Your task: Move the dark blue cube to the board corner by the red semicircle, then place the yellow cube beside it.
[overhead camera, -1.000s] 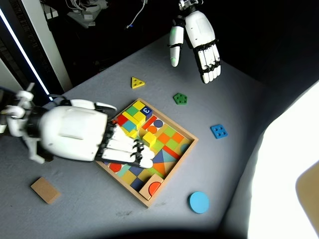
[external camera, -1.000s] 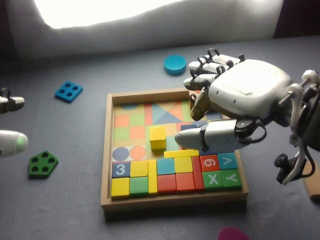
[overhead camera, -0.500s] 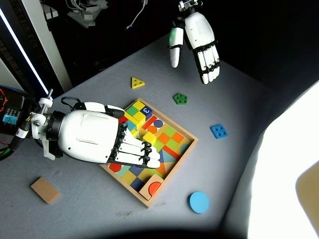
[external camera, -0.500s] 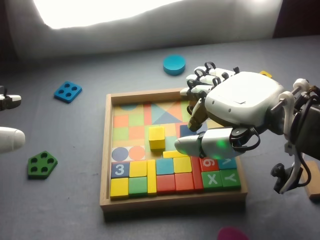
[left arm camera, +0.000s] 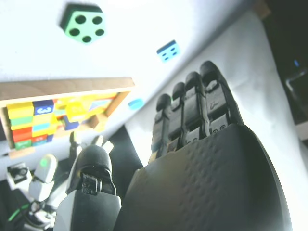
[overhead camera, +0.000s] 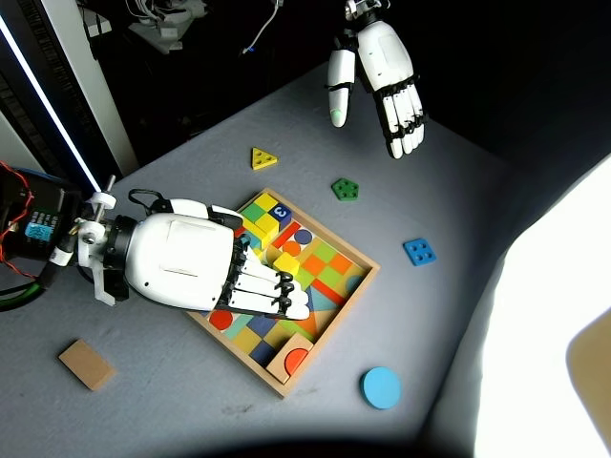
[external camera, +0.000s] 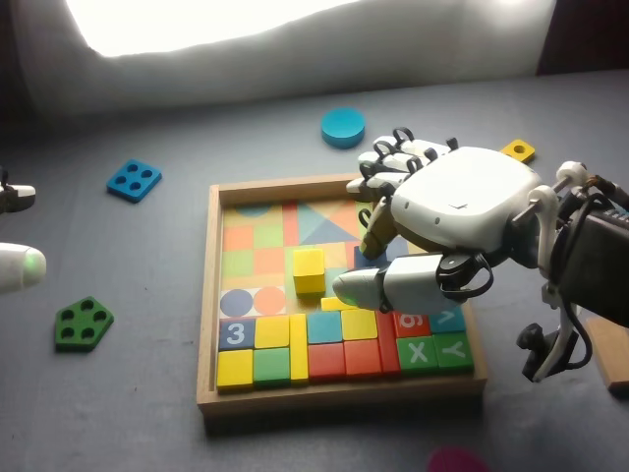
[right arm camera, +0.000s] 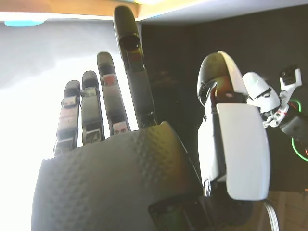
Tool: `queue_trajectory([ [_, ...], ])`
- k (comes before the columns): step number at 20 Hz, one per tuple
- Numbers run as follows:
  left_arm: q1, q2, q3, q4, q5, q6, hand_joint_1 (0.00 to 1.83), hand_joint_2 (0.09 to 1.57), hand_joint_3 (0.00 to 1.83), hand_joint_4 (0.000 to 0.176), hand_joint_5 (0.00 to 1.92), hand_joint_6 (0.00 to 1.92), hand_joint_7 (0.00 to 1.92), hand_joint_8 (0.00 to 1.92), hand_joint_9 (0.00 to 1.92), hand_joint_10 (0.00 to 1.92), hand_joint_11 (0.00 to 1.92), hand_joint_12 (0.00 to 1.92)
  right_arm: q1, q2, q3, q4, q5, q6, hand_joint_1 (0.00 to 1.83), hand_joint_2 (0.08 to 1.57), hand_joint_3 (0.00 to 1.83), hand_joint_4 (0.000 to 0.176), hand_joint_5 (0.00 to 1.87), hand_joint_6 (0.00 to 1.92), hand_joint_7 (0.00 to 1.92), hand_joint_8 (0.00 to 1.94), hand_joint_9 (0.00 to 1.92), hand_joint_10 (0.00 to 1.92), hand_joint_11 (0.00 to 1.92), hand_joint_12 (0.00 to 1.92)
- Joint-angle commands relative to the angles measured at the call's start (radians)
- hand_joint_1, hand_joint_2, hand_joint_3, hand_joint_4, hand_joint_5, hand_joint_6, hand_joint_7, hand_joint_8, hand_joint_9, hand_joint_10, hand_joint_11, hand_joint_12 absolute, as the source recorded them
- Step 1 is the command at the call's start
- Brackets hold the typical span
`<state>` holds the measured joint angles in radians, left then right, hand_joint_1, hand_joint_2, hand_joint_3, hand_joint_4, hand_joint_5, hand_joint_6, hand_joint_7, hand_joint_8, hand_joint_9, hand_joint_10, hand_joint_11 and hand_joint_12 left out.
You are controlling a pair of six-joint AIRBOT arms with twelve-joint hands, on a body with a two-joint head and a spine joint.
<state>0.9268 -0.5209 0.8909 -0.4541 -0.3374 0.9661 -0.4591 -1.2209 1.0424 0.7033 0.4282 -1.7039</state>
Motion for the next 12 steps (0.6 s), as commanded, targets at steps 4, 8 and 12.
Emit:
queue_trajectory([
  [4, -0.003, 0.004, 0.005, -0.001, -0.104, -0.011, 0.0, 1.27, 0.0, 0.032, 0.07, 0.0, 0.08, 0.0, 0.07, 0.0, 0.0, 0.25, -0.007, -0.016, 0.021, -0.022, 0.09, 0.002, 0.0, 1.16, 0.0, 0.0, 0.88, 0.0, 0.28, 0.01, 0.07, 0.0, 0.0, 0.01],
  [8, -0.001, 0.005, 0.006, -0.001, -0.113, -0.02, 0.0, 1.28, 0.0, 0.036, 0.09, 0.0, 0.1, 0.0, 0.09, 0.01, 0.0, 0.31, -0.025, -0.016, 0.025, -0.022, 0.084, -0.007, 0.0, 1.15, 0.0, 0.0, 0.87, 0.0, 0.28, 0.0, 0.08, 0.0, 0.01, 0.02],
  [12, 0.004, 0.005, 0.004, -0.001, -0.129, -0.033, 0.0, 1.28, 0.0, 0.03, 0.09, 0.0, 0.1, 0.0, 0.09, 0.0, 0.0, 0.29, -0.031, 0.013, 0.032, -0.022, 0.087, -0.016, 0.0, 1.16, 0.0, 0.0, 0.86, 0.0, 0.28, 0.01, 0.08, 0.01, 0.01, 0.03],
])
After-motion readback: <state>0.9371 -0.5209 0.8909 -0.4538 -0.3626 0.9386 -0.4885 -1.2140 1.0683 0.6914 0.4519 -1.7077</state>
